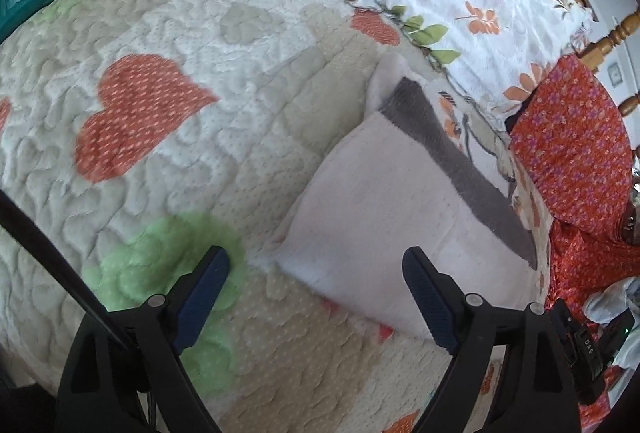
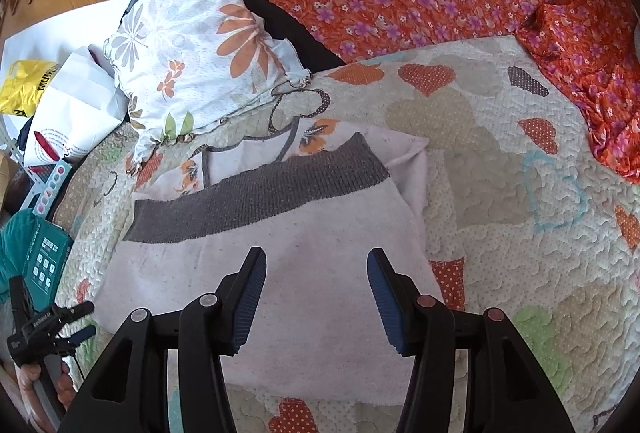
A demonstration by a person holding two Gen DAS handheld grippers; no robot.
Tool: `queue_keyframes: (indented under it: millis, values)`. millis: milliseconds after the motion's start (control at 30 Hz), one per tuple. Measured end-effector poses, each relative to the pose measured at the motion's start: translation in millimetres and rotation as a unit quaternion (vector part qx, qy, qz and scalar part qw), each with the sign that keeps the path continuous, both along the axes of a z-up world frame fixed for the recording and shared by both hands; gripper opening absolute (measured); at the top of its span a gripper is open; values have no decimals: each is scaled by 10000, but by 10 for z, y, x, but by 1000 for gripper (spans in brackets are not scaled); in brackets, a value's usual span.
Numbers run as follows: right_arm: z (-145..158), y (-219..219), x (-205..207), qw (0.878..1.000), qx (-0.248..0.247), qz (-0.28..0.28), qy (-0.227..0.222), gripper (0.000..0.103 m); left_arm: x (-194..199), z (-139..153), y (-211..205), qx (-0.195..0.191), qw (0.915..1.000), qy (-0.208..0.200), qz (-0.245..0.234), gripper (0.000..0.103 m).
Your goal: Fold small clothes
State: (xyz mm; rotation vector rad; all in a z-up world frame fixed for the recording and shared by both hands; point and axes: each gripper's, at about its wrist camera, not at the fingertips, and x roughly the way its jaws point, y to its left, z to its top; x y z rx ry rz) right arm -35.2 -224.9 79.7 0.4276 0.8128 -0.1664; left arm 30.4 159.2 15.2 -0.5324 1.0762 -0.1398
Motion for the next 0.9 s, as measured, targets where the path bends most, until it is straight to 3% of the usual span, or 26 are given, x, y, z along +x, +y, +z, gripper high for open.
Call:
queue_keyframes:
  millis: [167, 267, 300, 333, 400, 467, 567, 600, 667, 733, 900]
  values:
    - [-62, 13, 63, 10000, 18, 48, 69, 57, 107, -44, -165, -399, 9985, -150, -341, 87]
    - [-85, 88, 82, 9998, -43, 175, 58, 57, 126, -44, -254, -199, 9989, -160, -399, 86]
    - [-96, 138, 95, 9996, -65, 261, 57, 57, 126, -36, -269, -60, 9991, -141, -398, 73]
    - [-106, 191, 102, 9993, -83, 349, 60, 57, 126, -29, -283, 109, 9990, -195, -393, 43]
    - [-121, 341, 142, 9982, -116, 586, 62, 57, 137, -61, -251, 266, 9991, -6, -322, 12]
    - [-132, 467, 199, 9975, -35, 701, 107, 57, 126, -114, -129, -230, 9995, 174, -132, 12]
    - [-157, 730, 361, 9928, 768, 900, 191, 57, 112, -108, -17, -566, 9975, 415, -50, 13]
    - [-158, 823, 407, 9908, 942, 950, 205, 57, 92, -62, 59, -685, 9966, 459, 49, 16]
    - [-145, 1153, 567, 9859, 1138, 1196, 259, 57, 54, 60, 222, -815, 9957, 373, 241, 32]
    - [-129, 1513, 718, 9840, 957, 1468, 329, 57, 8, 251, 447, -628, 9963, 142, 566, 53]
    - [-109, 2572, 1127, 9722, 387, 2244, 540, 57, -75, 605, 1046, -64, 9888, -348, 1450, 60]
